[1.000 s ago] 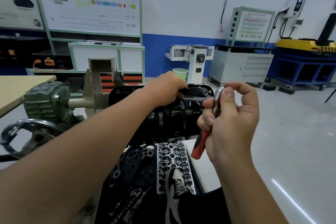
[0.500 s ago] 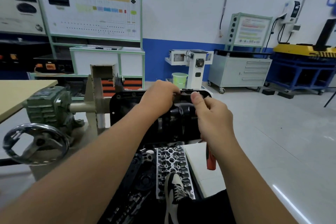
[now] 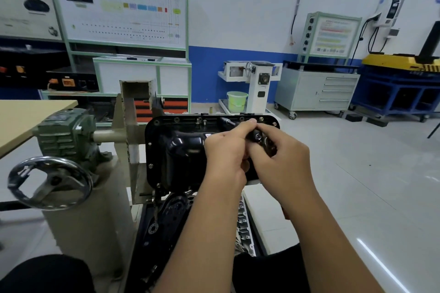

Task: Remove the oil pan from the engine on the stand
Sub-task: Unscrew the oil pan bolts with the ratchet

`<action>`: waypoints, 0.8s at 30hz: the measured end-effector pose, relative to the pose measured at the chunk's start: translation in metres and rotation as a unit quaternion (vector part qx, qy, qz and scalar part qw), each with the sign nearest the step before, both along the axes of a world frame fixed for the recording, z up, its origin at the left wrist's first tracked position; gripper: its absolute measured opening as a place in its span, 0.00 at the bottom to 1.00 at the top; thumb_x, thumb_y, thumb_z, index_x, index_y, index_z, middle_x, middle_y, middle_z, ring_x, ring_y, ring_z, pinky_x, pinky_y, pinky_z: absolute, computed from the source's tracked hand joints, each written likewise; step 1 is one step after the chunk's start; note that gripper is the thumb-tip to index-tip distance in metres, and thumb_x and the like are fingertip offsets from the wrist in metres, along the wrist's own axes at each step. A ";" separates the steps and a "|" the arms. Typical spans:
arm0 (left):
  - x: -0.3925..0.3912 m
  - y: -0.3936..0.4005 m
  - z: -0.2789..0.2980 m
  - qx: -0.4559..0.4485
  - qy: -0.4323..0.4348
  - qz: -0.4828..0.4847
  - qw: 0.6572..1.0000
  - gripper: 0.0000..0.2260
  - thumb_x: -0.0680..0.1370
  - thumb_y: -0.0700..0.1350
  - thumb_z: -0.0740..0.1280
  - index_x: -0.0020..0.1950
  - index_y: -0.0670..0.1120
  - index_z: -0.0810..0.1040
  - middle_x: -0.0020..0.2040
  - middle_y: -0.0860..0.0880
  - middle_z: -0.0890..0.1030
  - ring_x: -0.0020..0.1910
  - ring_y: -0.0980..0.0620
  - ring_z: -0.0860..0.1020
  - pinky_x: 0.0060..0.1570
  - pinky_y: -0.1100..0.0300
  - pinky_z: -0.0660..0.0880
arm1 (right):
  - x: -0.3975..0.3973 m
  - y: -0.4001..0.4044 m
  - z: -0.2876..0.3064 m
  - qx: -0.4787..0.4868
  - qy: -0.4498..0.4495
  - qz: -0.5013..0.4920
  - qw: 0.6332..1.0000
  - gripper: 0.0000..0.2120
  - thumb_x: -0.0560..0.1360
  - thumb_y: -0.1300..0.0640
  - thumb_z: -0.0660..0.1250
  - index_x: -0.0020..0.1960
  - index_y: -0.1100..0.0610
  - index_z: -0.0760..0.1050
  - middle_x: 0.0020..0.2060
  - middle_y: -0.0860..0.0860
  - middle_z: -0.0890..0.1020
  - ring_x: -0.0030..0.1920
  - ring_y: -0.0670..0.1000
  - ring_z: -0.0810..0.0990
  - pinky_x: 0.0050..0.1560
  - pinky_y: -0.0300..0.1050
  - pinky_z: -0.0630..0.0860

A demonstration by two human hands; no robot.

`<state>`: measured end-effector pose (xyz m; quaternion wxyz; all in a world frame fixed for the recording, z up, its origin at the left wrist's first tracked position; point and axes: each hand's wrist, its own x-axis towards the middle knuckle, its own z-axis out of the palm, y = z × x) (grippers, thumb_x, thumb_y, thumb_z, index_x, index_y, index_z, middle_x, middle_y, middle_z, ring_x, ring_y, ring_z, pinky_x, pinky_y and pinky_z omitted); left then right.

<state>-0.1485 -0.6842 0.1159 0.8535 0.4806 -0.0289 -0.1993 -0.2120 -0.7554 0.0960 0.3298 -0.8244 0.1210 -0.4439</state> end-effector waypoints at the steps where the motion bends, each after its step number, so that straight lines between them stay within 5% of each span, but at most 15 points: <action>1: -0.001 0.000 0.001 0.010 0.001 0.007 1.000 0.11 0.72 0.42 0.78 0.37 0.44 0.77 0.25 0.49 0.72 0.20 0.54 0.67 0.22 0.67 0.65 | 0.001 0.003 0.000 0.050 -0.014 -0.009 0.999 0.03 0.75 0.47 0.70 0.46 0.45 0.82 0.37 0.39 0.83 0.42 0.41 0.80 0.39 0.33 0.71; 6: 0.001 0.001 0.003 0.034 0.006 0.017 0.999 0.11 0.73 0.40 0.71 0.33 0.45 0.73 0.24 0.51 0.68 0.19 0.56 0.62 0.21 0.69 0.60 | 0.012 0.012 0.004 0.102 0.057 -0.086 0.989 0.26 0.79 0.32 0.62 0.33 0.51 0.73 0.29 0.45 0.78 0.33 0.44 0.76 0.33 0.44 0.66; 11: 0.017 0.018 0.002 0.136 -0.135 0.063 0.979 0.07 0.73 0.41 0.69 0.34 0.44 0.79 0.28 0.49 0.80 0.23 0.52 0.71 0.26 0.63 0.66 | 0.015 0.012 0.014 0.075 0.083 -0.103 0.988 0.20 0.79 0.37 0.66 0.39 0.52 0.77 0.32 0.43 0.77 0.36 0.42 0.74 0.33 0.41 0.66; 16: 0.096 0.038 0.017 0.298 -0.291 0.254 0.873 0.09 0.74 0.40 0.66 0.35 0.47 0.82 0.32 0.53 0.82 0.34 0.55 0.79 0.34 0.62 0.71 | 0.010 0.008 0.011 0.035 0.037 -0.089 0.995 0.06 0.79 0.49 0.71 0.50 0.51 0.79 0.36 0.43 0.78 0.41 0.50 0.78 0.42 0.46 0.73; 20: 0.143 0.016 0.022 0.482 -0.407 0.144 0.763 0.11 0.76 0.38 0.64 0.45 0.50 0.86 0.45 0.53 0.85 0.50 0.48 0.81 0.46 0.59 0.72 | 0.021 0.014 0.006 0.088 -0.031 -0.104 0.990 0.05 0.80 0.51 0.68 0.47 0.50 0.80 0.31 0.42 0.79 0.37 0.44 0.78 0.43 0.47 0.76; 24: 0.153 -0.004 0.020 0.594 -0.514 0.108 0.609 0.14 0.76 0.44 0.63 0.53 0.58 0.85 0.54 0.55 0.85 0.58 0.47 0.79 0.58 0.50 0.73 | 0.031 0.017 0.002 0.087 -0.075 -0.129 0.985 0.09 0.80 0.48 0.70 0.49 0.53 0.83 0.36 0.43 0.82 0.39 0.47 0.80 0.45 0.47 0.75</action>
